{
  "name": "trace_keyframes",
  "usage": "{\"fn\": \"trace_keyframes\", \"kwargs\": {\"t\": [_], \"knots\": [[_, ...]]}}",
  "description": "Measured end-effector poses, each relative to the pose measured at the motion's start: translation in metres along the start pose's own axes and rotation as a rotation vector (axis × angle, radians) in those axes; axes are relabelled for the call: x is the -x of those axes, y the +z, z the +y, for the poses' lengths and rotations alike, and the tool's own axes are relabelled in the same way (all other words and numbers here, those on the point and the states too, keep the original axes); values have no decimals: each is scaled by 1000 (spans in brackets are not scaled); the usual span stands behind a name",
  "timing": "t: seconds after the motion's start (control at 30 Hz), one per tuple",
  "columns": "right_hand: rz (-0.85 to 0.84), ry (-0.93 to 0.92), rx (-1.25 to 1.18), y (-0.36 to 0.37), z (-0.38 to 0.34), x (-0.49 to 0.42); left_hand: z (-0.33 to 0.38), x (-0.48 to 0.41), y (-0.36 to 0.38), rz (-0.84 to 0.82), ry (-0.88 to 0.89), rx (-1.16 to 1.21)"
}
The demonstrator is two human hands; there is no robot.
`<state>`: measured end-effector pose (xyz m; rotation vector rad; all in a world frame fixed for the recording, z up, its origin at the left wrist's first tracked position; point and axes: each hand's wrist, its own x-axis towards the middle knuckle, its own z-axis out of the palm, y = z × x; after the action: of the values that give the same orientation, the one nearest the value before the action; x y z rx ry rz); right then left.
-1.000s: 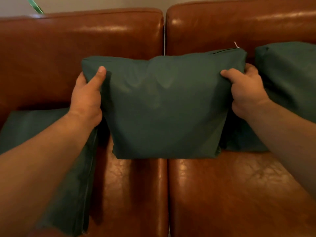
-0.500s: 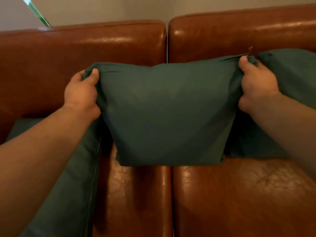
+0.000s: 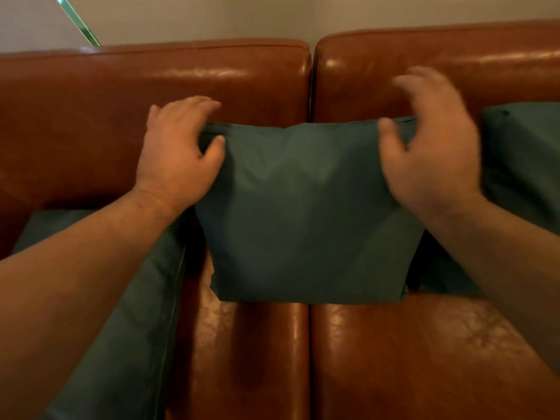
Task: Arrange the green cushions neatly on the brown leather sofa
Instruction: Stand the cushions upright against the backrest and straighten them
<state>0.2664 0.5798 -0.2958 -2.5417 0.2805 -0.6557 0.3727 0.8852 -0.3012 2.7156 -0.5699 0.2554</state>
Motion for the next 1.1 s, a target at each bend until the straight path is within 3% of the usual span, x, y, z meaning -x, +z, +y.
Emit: {"fn": "trace_keyframes", "kwargs": {"t": [0.1, 0.2, 0.27, 0.47, 0.57, 0.9, 1.1], "knots": [[-325, -200, 12, 35, -40, -25, 12, -12, 6, -105, -14, -126], [-522, -198, 198, 65, -56, -38, 11, -20, 10, -101, -107, -151], [-521, -217, 252, 72, -53, -41, 9, -22, 12, -77, -131, -134], [-400, -143, 2, 75, -43, -55, 2, -21, 19, 65, -113, -36], [-380, -200, -19, 79, -37, -56, -1, -18, 25, 104, -83, -28], [-389, -479, 259, 58, 3, -66, 3, -17, 33, 131, -69, -35], [-336, -456, 410, 28, 59, -75, 2, -12, 38, 152, -122, -95]]}}
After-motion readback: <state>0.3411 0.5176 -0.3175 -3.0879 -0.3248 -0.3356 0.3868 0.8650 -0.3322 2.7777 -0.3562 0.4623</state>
